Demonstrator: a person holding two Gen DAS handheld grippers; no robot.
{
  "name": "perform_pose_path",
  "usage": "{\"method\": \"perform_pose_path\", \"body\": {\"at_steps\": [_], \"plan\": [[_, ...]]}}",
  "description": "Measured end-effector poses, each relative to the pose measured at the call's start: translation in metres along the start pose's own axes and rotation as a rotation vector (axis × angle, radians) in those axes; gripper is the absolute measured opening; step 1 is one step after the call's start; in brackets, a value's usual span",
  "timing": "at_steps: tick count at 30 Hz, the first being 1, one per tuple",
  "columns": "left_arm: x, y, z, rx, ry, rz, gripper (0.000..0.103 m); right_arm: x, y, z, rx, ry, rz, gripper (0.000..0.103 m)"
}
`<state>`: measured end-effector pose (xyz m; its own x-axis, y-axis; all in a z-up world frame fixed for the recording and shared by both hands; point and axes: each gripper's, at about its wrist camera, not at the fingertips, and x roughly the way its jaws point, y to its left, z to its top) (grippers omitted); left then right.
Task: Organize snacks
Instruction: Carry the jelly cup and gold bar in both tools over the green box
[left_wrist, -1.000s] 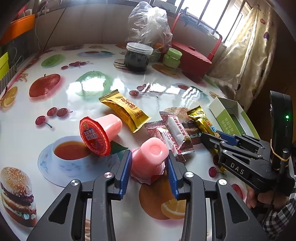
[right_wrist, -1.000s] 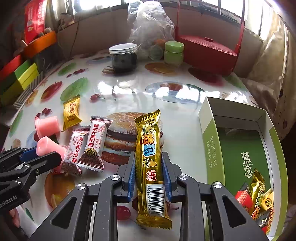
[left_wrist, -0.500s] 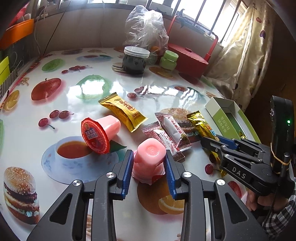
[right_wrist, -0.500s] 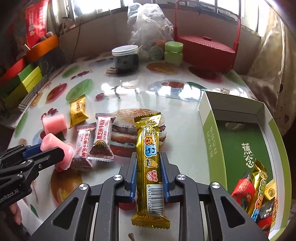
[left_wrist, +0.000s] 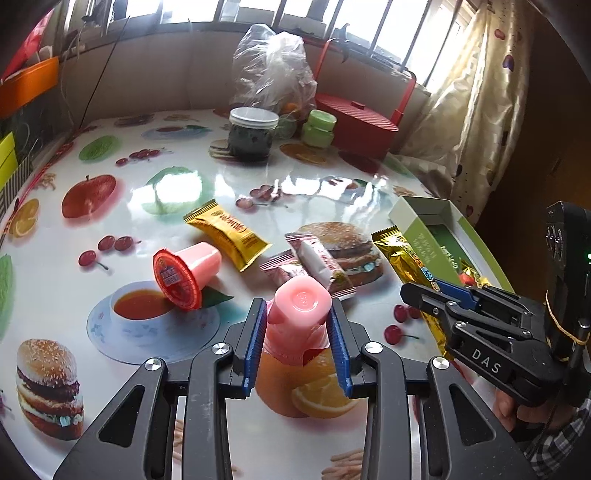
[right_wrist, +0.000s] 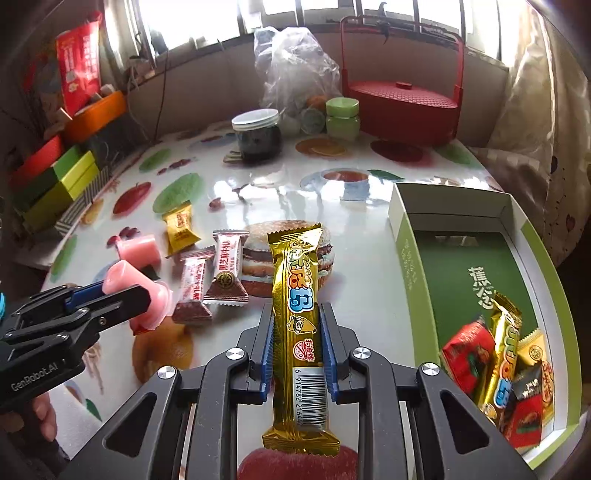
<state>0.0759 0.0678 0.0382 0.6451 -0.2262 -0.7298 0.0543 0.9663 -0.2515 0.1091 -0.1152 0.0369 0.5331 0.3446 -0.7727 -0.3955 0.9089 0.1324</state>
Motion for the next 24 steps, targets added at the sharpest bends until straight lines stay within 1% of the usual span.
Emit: {"method": "perform_pose_path", "body": {"at_steps": [10, 24], "plan": [[-0.009, -0.025, 0.007, 0.061, -0.014, -0.030, 0.034, -0.031, -0.010, -0.004, 0.029, -0.059, -0.020, 0.021], [-0.004, -0.065, 0.018, 0.134, -0.019, -0.091, 0.034, -0.067, -0.043, -0.013, 0.094, -0.115, -0.074, 0.021]]}}
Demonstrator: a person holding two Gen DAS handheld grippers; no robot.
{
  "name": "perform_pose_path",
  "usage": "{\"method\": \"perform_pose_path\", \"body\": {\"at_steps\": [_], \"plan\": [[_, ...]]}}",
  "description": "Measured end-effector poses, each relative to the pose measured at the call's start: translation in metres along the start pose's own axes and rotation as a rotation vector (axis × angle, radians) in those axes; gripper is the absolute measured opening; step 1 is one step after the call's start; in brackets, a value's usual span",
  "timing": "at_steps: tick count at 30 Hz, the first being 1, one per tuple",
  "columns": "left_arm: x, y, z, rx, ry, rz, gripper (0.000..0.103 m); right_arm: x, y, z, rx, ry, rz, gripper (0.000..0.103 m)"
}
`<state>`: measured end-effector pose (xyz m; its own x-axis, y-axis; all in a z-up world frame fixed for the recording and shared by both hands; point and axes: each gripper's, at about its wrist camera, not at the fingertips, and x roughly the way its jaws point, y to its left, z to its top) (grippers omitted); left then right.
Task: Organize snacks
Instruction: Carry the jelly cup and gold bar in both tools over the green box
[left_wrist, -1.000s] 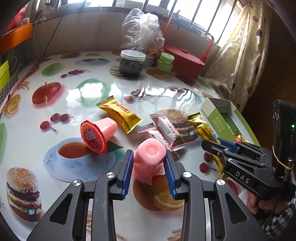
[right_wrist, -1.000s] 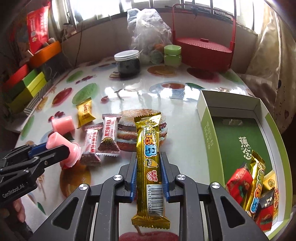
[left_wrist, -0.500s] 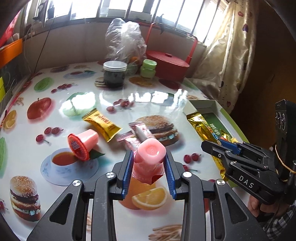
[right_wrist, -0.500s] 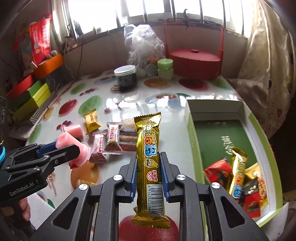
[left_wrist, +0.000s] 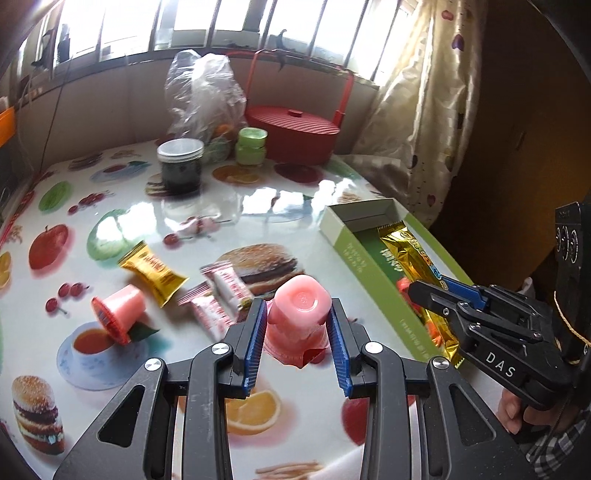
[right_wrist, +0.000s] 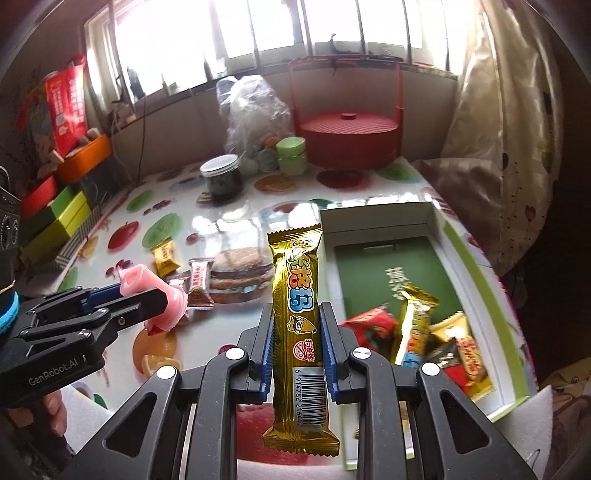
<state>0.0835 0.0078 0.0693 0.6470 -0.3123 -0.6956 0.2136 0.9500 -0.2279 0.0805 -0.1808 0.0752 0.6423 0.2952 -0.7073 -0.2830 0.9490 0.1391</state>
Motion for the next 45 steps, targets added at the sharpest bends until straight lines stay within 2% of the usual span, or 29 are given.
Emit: {"method": "perform_pose_path", "body": {"at_steps": [13, 28, 37, 45], "plan": [[0.016, -0.040, 0.018, 0.070, 0.000, -0.059, 0.034, -0.017, -0.043, -0.006, 0.076, -0.020, -0.073, 0.021], [0.050, -0.085, 0.030, 0.125, 0.037, -0.134, 0.034, -0.015, -0.092, -0.023, 0.154, 0.013, -0.155, 0.021], [0.069, -0.105, 0.038, 0.153, 0.053, -0.158, 0.034, -0.008, -0.105, -0.029, 0.169, 0.040, -0.185, 0.021], [0.095, -0.109, 0.038, 0.157, 0.097, -0.147, 0.034, -0.002, -0.111, -0.031, 0.170, 0.051, -0.197, 0.021]]}}
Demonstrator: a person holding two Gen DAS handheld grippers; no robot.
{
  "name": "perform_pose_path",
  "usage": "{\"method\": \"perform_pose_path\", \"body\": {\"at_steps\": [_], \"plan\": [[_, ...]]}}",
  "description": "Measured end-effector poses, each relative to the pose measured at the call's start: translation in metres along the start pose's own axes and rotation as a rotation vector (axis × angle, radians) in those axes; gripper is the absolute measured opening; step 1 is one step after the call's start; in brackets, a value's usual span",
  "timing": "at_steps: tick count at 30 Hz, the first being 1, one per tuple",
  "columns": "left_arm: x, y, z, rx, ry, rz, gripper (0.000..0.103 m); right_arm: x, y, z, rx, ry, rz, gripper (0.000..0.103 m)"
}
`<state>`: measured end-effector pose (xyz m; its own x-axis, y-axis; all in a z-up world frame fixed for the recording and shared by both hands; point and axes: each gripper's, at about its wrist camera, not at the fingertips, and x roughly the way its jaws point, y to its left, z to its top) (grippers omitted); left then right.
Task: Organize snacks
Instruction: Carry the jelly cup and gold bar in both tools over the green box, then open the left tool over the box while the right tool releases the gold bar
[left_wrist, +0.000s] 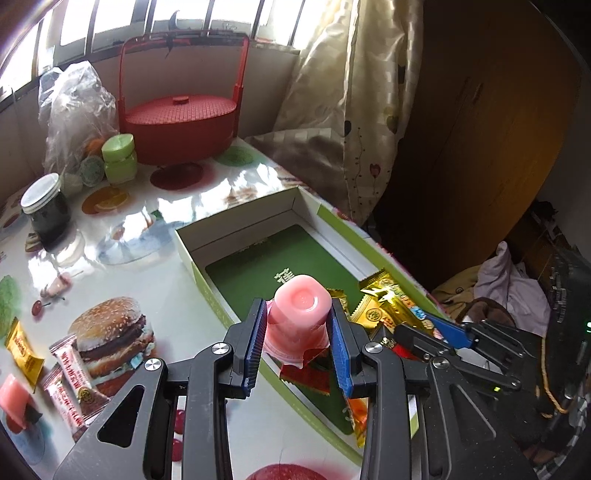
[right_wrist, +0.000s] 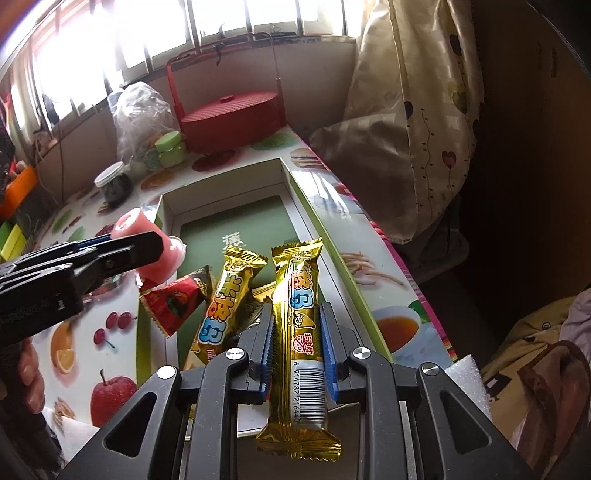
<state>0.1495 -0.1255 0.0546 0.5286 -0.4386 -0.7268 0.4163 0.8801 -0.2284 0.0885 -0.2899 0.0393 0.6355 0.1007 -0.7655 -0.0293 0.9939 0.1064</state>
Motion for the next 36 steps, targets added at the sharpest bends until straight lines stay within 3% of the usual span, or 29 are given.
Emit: {"method": "perform_pose_path", "body": {"at_steps": [20, 31, 36], "plan": [[0.026, 0.002, 0.001, -0.004, 0.044, 0.014, 0.034, 0.008, -0.007, 0.003, 0.016, 0.002, 0.023, 0.022], [0.023, 0.002, 0.000, -0.011, 0.045, 0.038, 0.035, 0.009, -0.007, 0.003, 0.013, -0.002, 0.000, 0.035], [0.016, 0.002, -0.001, -0.011, 0.032, 0.029, 0.042, 0.003, -0.006, 0.002, 0.010, -0.019, 0.000, 0.043]]}}
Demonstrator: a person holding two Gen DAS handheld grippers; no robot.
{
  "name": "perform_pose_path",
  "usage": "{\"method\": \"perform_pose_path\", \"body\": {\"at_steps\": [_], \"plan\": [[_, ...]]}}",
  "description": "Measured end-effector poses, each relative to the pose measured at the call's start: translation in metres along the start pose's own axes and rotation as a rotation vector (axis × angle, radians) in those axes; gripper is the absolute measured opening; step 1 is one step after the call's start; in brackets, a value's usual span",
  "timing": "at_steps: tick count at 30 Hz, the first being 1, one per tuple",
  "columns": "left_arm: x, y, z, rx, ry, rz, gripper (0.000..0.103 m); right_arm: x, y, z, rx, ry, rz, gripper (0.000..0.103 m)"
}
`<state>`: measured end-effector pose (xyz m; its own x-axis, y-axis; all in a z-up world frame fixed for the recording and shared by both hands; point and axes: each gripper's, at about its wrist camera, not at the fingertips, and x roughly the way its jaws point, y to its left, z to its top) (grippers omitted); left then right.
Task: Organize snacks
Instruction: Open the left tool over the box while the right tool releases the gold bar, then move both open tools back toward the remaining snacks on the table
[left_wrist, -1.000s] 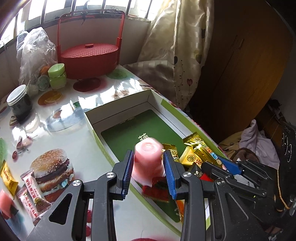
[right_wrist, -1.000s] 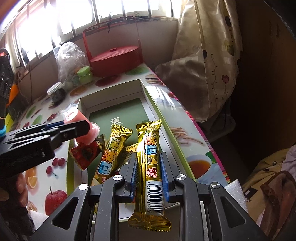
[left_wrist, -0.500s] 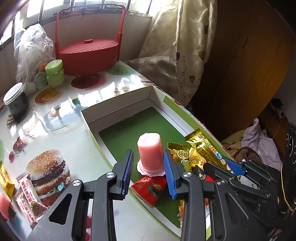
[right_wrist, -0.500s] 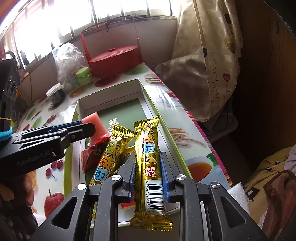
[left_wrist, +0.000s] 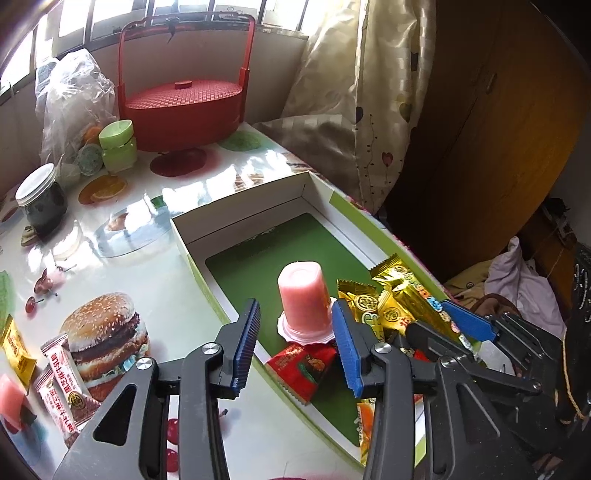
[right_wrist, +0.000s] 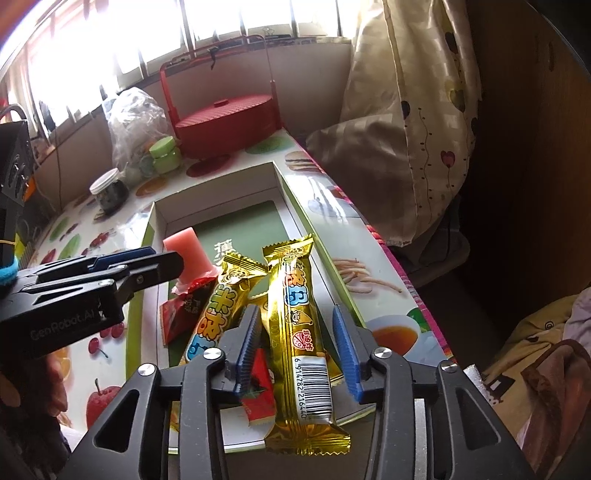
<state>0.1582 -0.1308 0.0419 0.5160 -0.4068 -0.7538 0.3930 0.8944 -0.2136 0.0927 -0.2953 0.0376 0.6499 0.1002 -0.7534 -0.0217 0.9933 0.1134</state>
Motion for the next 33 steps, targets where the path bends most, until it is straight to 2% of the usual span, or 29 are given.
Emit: {"method": "perform_pose_path", "body": {"at_steps": [4, 17, 33], "plan": [[-0.008, 0.002, 0.000, -0.004, -0.014, -0.004, 0.042, -0.003, 0.001, -0.001, 0.002, -0.004, -0.011, 0.048], [-0.042, 0.015, -0.014, -0.040, -0.057, 0.003, 0.044, -0.019, 0.010, -0.002, 0.013, -0.030, -0.012, 0.050], [-0.087, 0.054, -0.042, -0.114, -0.105, 0.080, 0.045, -0.032, 0.050, 0.001, -0.039, -0.055, 0.038, 0.050]]}}
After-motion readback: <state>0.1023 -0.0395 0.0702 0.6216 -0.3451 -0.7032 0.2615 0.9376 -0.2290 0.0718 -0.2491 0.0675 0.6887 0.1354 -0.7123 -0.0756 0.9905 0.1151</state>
